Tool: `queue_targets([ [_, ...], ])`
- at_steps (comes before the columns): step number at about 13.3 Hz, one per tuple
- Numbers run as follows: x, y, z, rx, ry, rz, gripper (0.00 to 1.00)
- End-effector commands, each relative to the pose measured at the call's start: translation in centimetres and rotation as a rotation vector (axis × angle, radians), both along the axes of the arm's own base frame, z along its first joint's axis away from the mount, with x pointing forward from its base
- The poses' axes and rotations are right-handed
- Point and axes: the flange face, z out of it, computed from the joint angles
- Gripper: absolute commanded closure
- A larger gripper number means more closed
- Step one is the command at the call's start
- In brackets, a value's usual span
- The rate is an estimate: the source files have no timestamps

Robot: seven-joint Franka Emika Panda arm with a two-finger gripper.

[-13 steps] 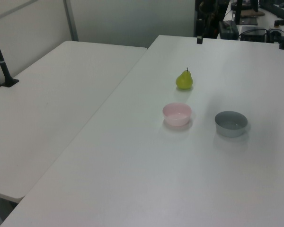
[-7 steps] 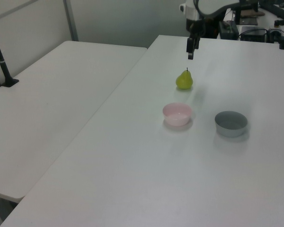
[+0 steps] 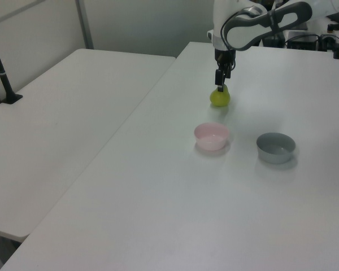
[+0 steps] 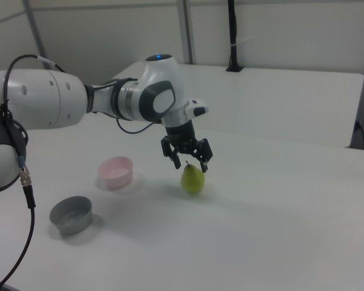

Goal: Place the pear in the bowl
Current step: 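Move the open gripper over the green pear and lower it, then close the gripper on the green pear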

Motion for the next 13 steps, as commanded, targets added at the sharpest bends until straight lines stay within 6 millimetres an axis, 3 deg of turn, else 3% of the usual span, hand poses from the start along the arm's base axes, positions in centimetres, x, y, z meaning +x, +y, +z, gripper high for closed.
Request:
queue_targets([
  [1,0.1,0.7,-2.0,-0.018,0.000,-0.006,0.03],
  [4,0.0,0.9,-3.1,-0.022,-0.021,0.008,0.12],
  [5,0.1,1.0,-3.5,-0.022,-0.018,0.010,0.19],
  [7,-0.3,1.0,-4.3,-0.021,0.000,0.017,0.54],
  [8,-0.3,1.1,-4.3,-0.019,0.000,0.018,0.64],
  [13,-0.4,1.2,-3.2,-0.017,-0.006,0.020,0.70],
])
